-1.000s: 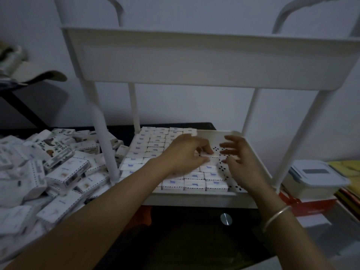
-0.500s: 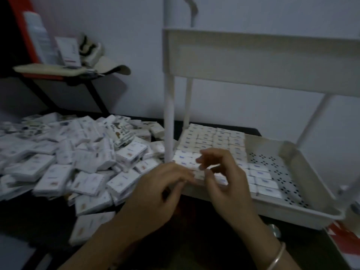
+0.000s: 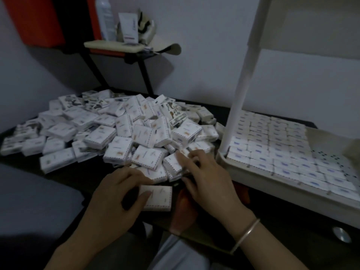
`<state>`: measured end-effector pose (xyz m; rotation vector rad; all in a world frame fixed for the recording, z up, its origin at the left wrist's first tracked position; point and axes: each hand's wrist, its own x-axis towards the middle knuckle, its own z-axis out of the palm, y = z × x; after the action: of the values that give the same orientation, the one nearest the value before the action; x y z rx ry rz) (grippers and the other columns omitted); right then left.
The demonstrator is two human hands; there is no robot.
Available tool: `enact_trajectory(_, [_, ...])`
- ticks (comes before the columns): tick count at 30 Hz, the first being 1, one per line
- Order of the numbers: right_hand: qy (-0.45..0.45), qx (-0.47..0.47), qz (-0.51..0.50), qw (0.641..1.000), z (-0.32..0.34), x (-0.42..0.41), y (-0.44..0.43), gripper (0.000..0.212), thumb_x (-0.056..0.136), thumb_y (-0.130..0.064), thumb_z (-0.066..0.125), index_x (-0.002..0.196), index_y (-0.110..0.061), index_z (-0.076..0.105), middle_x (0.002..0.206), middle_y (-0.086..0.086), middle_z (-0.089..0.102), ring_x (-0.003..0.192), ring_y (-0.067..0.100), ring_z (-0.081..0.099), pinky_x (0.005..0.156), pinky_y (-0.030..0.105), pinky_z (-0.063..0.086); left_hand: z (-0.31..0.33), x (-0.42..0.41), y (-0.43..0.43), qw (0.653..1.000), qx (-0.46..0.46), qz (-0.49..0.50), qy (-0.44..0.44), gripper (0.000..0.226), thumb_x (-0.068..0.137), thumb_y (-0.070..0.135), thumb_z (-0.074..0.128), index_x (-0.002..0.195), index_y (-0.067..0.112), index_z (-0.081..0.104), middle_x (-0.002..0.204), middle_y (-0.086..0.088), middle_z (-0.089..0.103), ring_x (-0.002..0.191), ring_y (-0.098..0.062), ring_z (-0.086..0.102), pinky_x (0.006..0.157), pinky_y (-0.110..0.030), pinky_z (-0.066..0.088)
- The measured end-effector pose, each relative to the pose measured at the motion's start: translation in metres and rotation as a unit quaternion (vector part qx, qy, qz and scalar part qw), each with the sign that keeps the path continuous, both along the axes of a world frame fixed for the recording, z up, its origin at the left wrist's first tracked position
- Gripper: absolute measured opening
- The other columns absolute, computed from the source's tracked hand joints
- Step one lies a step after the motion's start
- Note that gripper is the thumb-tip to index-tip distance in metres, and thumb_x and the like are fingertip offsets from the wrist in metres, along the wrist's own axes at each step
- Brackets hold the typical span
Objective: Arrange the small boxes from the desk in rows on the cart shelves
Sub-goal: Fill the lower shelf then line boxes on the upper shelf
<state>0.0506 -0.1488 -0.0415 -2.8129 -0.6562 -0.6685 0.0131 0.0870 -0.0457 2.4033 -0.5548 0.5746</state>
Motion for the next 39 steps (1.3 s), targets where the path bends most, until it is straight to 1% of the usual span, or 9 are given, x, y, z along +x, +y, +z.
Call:
enact_trajectory(4, [-0.046,-0.006,-0.015,0.999,0.007,0.005,0.004,0.046,0.074,-0.022,0.076,0.117,-0.019,0.063,0.104,0.006,0.057,0.091,0.025,0.054,0.062,0.036,0.05,-0.01,-0.003,0.009,0.999,0.043,0.0,0.021,0.04,0.083,0.055,0.054,0.111,0.032,0.07,0.113,0.018,0.053,0.107,-0.001,0.052,0.093,-0.023,0.042])
enact_trajectory(8, [-0.056,-0.001,0.012,0.998,0.006,0.003,-0.001,0.036,0.069,-0.025,0.075,0.103,-0.015,0.065,0.113,0.006,0.061,0.105,0.027,0.055,0.08,0.038,0.048,-0.012,-0.004,0.012,0.998,0.033,-0.029,0.035,0.038,0.08,0.059,0.058,0.109,0.036,0.065,0.116,0.02,0.052,0.112,0.0,0.05,0.092,-0.032,0.047])
enact_trajectory(12, [-0.032,-0.002,0.019,0.999,0.008,-0.005,-0.006,0.038,0.071,-0.026,0.076,0.104,-0.015,0.062,0.114,0.002,0.062,0.107,0.023,0.055,0.088,0.037,0.049,-0.011,-0.004,0.01,0.997,0.056,-0.045,0.031,0.036,0.077,0.065,0.058,0.105,0.043,0.054,0.11,0.028,0.051,0.104,0.001,0.049,0.085,-0.031,0.049])
enact_trajectory(16, [-0.01,0.027,-0.012,1.0,0.005,-0.015,-0.013,0.064,0.067,-0.037,0.082,0.121,-0.014,0.057,0.11,0.001,0.056,0.105,0.02,0.048,0.093,0.031,0.04,-0.012,-0.003,0.004,0.999,0.036,-0.034,0.017,0.053,0.067,0.064,0.065,0.11,0.037,0.052,0.107,0.029,0.045,0.097,0.001,0.048,0.081,-0.024,0.045])
enact_trajectory(25, [0.107,0.242,-0.063,0.962,0.024,-0.046,-0.044,0.068,0.057,-0.072,0.067,0.109,-0.031,0.05,0.104,-0.019,0.051,0.091,-0.001,0.051,0.07,0.016,0.046,-0.002,0.0,-0.035,0.994,-0.06,-0.083,0.044,0.06,0.067,0.06,0.071,0.119,0.033,0.059,0.114,0.02,0.049,0.109,0.003,0.051,0.087,-0.009,0.041])
enact_trajectory(30, [0.062,0.329,-0.095,0.937,0.043,-0.071,-0.073,0.045,0.063,-0.059,0.071,0.099,-0.034,0.059,0.095,-0.022,0.062,0.09,-0.007,0.056,0.069,0.01,0.045,0.011,0.0,-0.07,0.976,-0.145,-0.142,0.082,0.053,0.072,0.048,0.07,0.122,0.041,0.053,0.123,0.025,0.053,0.121,0.002,0.05,0.087,-0.02,0.051])
enact_trajectory(35, [0.063,0.385,-0.124,0.912,0.061,-0.086,-0.11,0.047,0.065,-0.064,0.058,0.106,-0.04,0.062,0.101,-0.028,0.061,0.088,-0.006,0.062,0.062,0.022,0.054,0.021,0.0,-0.113,0.937,-0.242,-0.188,0.171,0.054,0.075,0.008,0.08,0.109,0.044,0.058,0.117,0.026,0.062,0.114,0.006,0.058,0.086,-0.022,0.055])
enact_trajectory(37, [0.053,0.415,-0.14,0.897,0.064,-0.09,-0.127,0.051,0.065,-0.061,0.06,0.113,-0.042,0.058,0.102,-0.022,0.058,0.078,-0.002,0.064,0.049,0.023,0.052,0.024,0.002,-0.128,0.926,-0.264,-0.206,0.177,0.041,0.075,0.015,0.077,0.105,0.038,0.062,0.119,0.023,0.063,0.117,0.001,0.057,0.089,-0.023,0.054])
enact_trajectory(39, [0.021,0.433,-0.169,0.885,0.065,-0.09,-0.145,0.054,0.063,-0.061,0.063,0.114,-0.044,0.054,0.104,-0.022,0.053,0.08,-0.002,0.063,0.051,0.021,0.049,0.027,0.004,-0.141,0.919,-0.271,-0.224,0.177,0.038,0.075,0.016,0.076,0.109,0.032,0.065,0.126,0.02,0.06,0.123,0.0,0.053,0.095,-0.023,0.051])
